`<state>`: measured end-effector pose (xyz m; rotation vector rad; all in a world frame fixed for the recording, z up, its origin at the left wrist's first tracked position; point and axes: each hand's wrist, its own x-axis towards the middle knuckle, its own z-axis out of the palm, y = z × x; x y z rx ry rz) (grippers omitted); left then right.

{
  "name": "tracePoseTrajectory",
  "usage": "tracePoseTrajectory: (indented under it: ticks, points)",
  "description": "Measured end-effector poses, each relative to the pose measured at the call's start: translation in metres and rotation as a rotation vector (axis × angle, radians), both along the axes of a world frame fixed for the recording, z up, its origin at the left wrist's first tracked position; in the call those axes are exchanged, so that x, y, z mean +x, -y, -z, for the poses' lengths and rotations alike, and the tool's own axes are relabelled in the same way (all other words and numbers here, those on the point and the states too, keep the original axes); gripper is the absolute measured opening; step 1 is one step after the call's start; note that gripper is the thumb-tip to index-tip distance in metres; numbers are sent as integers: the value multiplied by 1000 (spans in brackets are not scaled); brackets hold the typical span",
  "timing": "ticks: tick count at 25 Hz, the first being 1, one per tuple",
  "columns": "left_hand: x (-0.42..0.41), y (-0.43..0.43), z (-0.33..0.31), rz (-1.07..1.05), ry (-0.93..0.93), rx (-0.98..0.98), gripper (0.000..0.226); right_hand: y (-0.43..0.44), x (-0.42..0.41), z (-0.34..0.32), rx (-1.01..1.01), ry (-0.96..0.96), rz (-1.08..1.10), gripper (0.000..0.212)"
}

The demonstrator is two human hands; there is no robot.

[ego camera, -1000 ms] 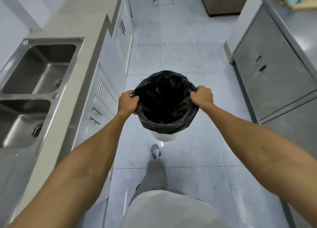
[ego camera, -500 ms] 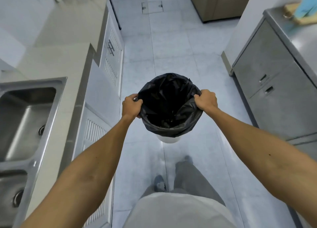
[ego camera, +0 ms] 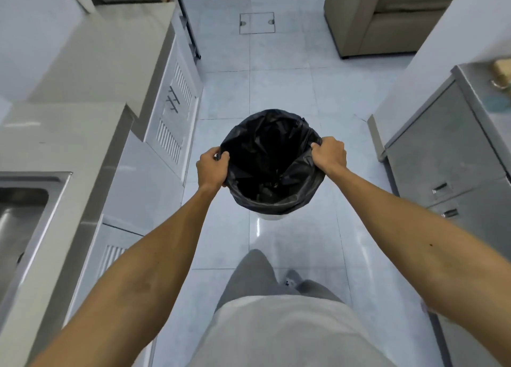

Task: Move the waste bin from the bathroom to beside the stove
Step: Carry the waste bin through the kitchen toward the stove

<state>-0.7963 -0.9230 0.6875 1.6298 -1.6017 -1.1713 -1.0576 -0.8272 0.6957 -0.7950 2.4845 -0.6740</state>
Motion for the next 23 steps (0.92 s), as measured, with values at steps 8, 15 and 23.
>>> tracePoseTrajectory:
  ticks: [8,15,23]
  points:
    - [-86,191,32,-39,28,36,26,186,-82,20,20,16,-13,31]
    - [-137,388,14,170,30,1,39,371,-138,11,-39,-8,-24,26]
    - [-201,572,20,205,66,9,39,544,-205,20,-51,3,-3,27]
